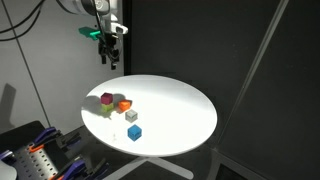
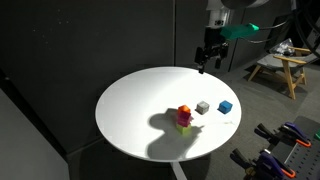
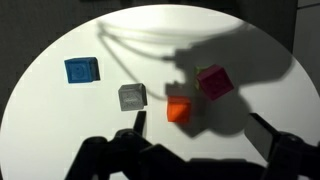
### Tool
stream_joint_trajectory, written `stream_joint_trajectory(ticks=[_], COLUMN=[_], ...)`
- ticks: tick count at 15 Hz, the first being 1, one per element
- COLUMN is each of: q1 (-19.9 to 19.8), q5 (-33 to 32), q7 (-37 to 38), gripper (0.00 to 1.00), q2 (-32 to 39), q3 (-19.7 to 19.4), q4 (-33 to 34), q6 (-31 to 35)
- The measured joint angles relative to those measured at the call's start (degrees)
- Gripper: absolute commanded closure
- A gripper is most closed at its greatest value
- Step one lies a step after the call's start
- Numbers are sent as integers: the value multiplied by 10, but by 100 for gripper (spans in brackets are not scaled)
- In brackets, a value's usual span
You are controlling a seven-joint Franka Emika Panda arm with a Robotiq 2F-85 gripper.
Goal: Put the pink block on the grey block and then put the yellow block on the pink bock
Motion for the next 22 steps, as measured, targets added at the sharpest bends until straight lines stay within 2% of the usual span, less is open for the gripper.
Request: stream_joint_trajectory(ticks=[8,17,22], q1=[11,41,52], q5=[0,-27,-43], q7=[-5,-81,-115], gripper=[0,0,0], q2=[16,118,164], q3=[2,13,15], q4=[2,35,52], q6=[5,91,108])
